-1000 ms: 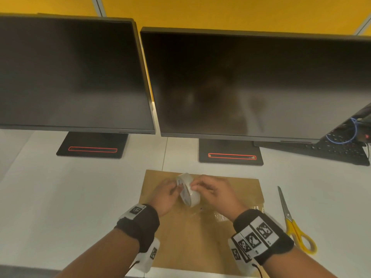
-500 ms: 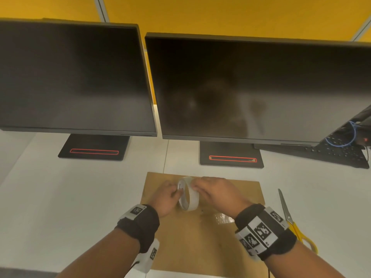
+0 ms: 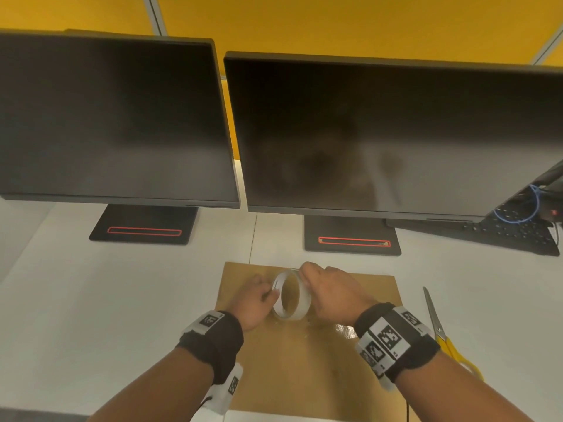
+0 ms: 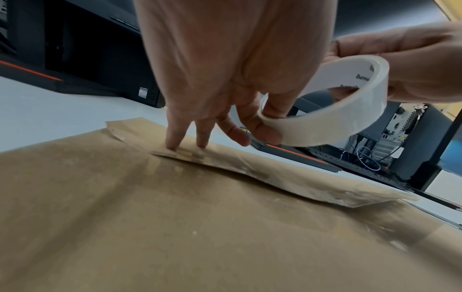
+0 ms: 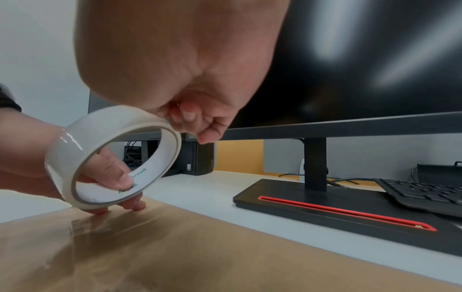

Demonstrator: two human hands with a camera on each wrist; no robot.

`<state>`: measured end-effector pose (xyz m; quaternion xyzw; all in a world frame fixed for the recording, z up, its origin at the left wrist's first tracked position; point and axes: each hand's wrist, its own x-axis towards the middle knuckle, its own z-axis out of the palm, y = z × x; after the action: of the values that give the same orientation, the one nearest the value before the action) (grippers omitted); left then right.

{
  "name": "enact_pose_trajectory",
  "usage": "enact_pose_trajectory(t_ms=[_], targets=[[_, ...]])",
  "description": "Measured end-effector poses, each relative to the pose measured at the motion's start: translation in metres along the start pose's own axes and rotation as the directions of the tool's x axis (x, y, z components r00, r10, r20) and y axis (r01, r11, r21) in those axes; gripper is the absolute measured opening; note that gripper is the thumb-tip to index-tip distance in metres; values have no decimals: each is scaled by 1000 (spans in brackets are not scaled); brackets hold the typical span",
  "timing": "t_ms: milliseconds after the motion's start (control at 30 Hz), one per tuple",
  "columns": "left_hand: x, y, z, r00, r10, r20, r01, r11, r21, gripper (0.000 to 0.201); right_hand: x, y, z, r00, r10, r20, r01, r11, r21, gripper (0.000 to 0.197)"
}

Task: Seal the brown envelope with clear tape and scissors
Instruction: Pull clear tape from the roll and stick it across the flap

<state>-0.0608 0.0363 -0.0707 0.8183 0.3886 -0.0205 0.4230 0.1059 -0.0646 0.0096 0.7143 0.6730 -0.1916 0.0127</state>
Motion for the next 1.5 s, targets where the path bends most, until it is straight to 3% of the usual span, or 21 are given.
enact_pose_trajectory(t_ms=[100,200,300,367,433,567,767,900,1267,1400,1467,1500], targets=[[0,2,-1,1000,4,4,-4,1000,-7,30,1,1,1,1000,-5,-5,5,1000,0,46],[1,2,-2,1000,-12,0,12,999,-35,31,2,1,2,997,-31,-66,33,999,36,25],[1,2,-3,999,-35,-10,35,997,-65,34,1,0,6,991,-30,-134,58,977,204,13],[3,3,-5,999,-40,-11,39,996,-77,37,0,1,8,978,35,-204,43,930,365,4],[4,4,-6,999,-40,-13,39,995,-89,37,0,3,9,962,73,-264,45,908,417,13],[4,0,-4,999,-39,-15,38,997,-61,38,2,11,6,917,-51,-395,161,955,251,17],[5,-1,-6,1000,-17,-4,16,1000,-27,38,8,18,1,905,-186,-384,203,979,4,31],[3,2,-9,1000,-19,4,19,1000,-19,37,12,23,1,920,-205,-335,210,978,-21,16],[2,5,-10,998,-40,47,40,999,-13,34,13,17,4,914,-210,-348,190,978,-91,12],[1,9,-12,997,-52,48,53,998,-33,29,12,13,4,937,-169,-306,192,980,45,8],[0,12,-15,997,-60,38,63,996,-64,30,9,12,6,962,-18,-274,116,932,344,8],[0,13,-16,998,-58,27,59,995,-75,31,7,11,7,965,77,-250,69,847,527,12]])
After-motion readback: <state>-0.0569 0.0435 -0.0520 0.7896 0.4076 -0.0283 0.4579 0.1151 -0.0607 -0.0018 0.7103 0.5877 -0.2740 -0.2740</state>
